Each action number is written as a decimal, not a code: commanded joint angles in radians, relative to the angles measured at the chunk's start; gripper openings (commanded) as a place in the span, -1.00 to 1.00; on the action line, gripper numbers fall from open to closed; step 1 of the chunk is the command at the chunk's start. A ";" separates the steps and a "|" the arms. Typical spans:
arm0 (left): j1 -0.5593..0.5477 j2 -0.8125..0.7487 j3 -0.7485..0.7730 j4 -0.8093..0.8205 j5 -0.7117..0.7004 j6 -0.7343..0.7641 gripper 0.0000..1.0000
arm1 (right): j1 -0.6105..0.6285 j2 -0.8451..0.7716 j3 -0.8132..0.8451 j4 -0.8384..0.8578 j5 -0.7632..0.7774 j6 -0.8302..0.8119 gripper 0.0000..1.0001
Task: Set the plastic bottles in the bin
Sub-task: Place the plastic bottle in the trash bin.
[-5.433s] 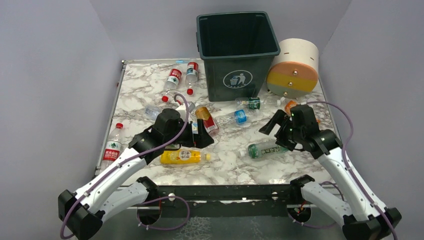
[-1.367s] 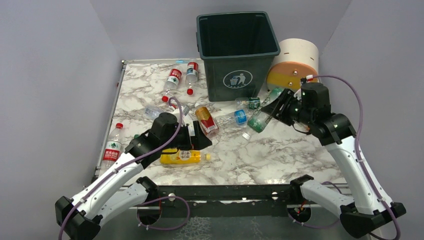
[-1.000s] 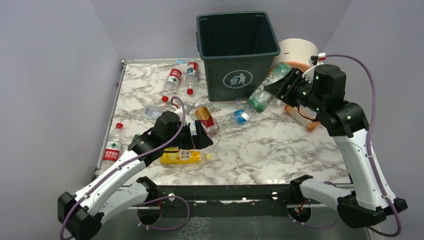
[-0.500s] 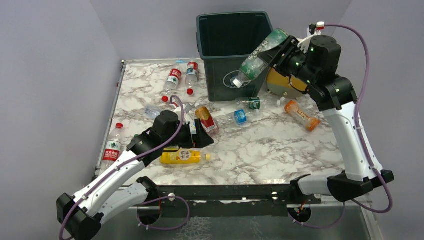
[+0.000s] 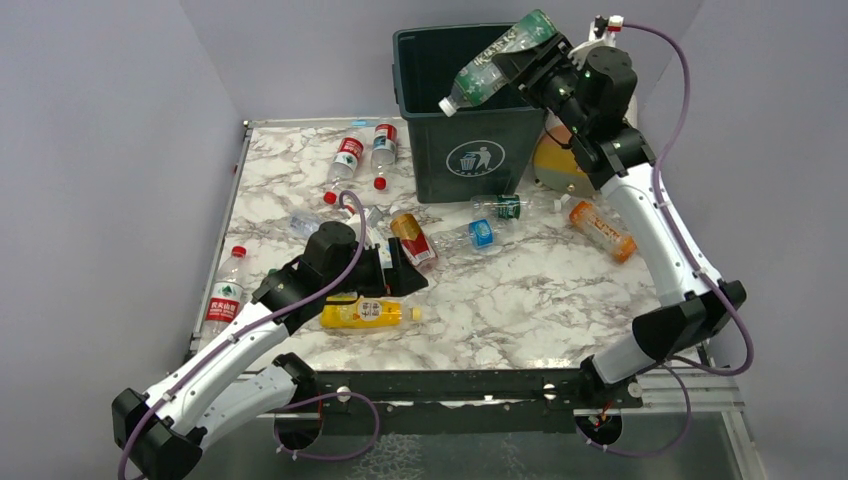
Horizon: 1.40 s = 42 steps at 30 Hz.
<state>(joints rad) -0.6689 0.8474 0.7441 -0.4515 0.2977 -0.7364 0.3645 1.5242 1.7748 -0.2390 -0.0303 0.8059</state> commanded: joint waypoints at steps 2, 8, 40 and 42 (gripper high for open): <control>0.000 -0.019 0.017 0.021 0.019 -0.009 0.98 | -0.004 0.113 0.079 0.190 0.005 0.037 0.03; 0.000 -0.016 0.016 0.021 0.018 -0.006 0.98 | -0.005 0.240 0.191 0.171 0.004 0.007 0.05; -0.001 -0.007 -0.001 0.034 0.019 0.002 0.98 | -0.005 0.217 0.272 -0.070 -0.029 -0.107 0.91; 0.000 -0.009 0.001 0.034 0.020 0.000 0.98 | -0.004 0.142 0.197 -0.094 -0.028 -0.121 0.95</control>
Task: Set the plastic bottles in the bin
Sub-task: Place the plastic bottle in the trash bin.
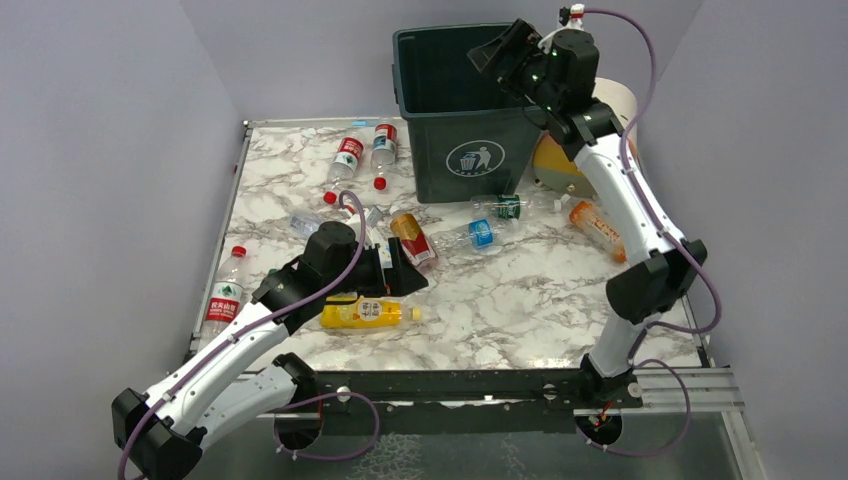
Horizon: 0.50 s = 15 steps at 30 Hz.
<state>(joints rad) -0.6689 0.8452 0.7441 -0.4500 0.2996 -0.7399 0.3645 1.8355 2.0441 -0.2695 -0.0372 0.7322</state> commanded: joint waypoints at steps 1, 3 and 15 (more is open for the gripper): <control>0.000 -0.006 0.002 0.034 0.019 0.004 0.98 | -0.004 -0.213 -0.116 -0.075 -0.014 -0.055 0.97; 0.000 -0.005 0.001 0.033 0.022 0.006 0.98 | -0.004 -0.310 -0.226 -0.079 0.004 -0.072 0.99; -0.001 0.004 -0.005 0.044 0.040 0.020 0.98 | -0.004 -0.676 -0.581 -0.322 0.128 -0.133 0.99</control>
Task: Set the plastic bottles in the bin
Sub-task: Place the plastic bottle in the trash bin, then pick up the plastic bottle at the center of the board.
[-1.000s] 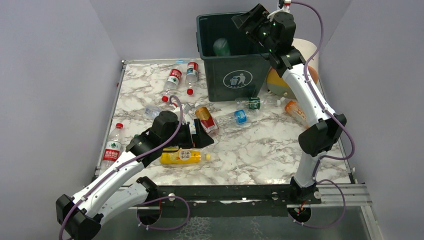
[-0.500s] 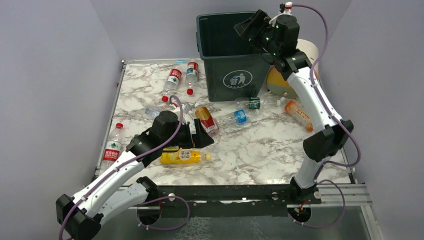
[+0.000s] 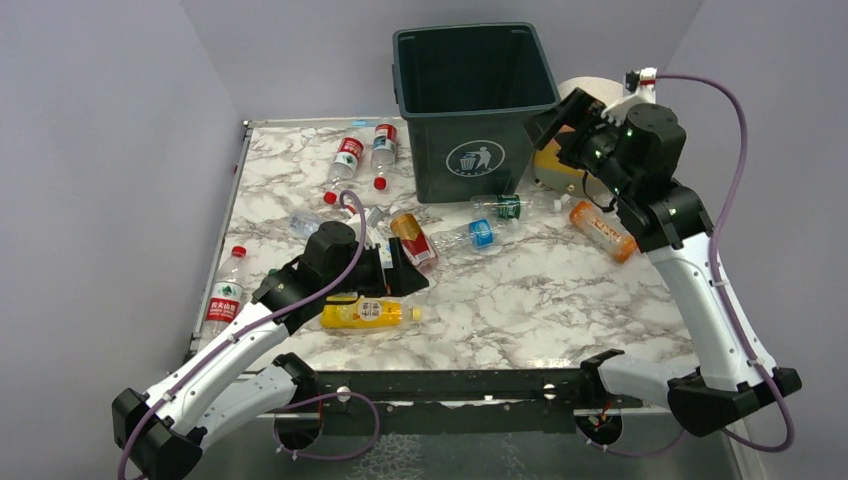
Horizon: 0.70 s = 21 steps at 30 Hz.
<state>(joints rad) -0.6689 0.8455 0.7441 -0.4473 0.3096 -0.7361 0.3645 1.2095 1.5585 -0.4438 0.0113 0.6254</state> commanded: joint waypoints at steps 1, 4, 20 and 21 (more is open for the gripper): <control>0.000 0.006 -0.006 0.043 0.030 0.015 0.98 | -0.004 -0.070 -0.121 -0.167 0.096 -0.021 0.99; -0.001 0.008 -0.005 0.050 0.034 0.015 0.98 | -0.004 -0.105 -0.199 -0.254 0.174 0.039 0.99; 0.000 -0.003 -0.012 0.062 0.041 0.007 0.98 | -0.105 0.049 -0.414 -0.251 0.422 0.174 0.99; 0.000 -0.006 -0.012 0.062 0.040 0.007 0.98 | -0.128 0.059 -0.417 -0.238 0.417 0.170 0.99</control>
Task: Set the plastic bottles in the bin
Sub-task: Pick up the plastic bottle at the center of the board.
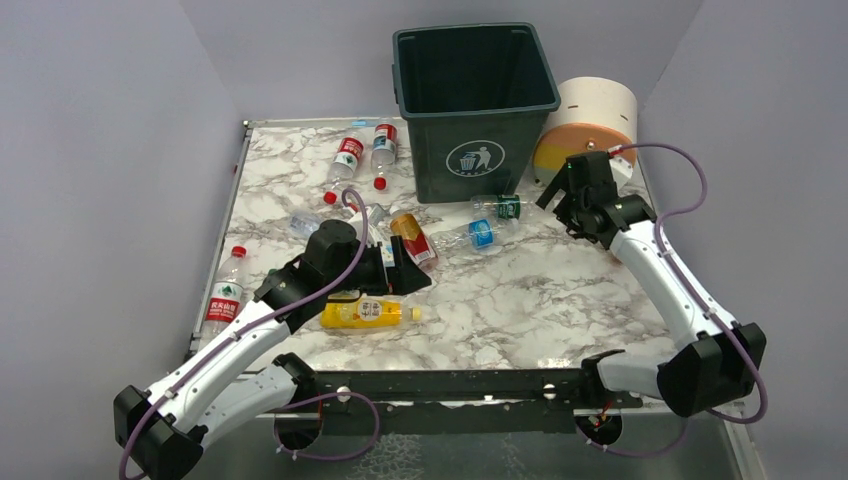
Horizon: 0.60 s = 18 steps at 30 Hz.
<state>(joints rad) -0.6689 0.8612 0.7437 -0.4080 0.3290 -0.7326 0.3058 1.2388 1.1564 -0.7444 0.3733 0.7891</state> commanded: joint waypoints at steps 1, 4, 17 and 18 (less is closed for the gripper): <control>0.000 -0.022 -0.012 0.021 0.022 0.005 0.98 | -0.091 0.046 -0.015 0.074 0.050 0.003 0.99; -0.001 -0.019 -0.012 0.022 0.022 0.007 0.98 | -0.150 0.072 -0.009 0.098 0.047 0.001 0.99; -0.001 0.005 0.003 0.023 0.032 0.023 0.98 | -0.415 0.211 0.043 0.166 0.004 0.019 0.99; 0.000 0.006 0.003 0.022 0.032 0.024 0.98 | -0.429 0.225 0.047 0.168 0.005 0.019 0.99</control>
<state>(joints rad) -0.6689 0.8635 0.7441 -0.4061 0.3325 -0.7273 -0.0769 1.4170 1.1614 -0.6174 0.3752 0.7963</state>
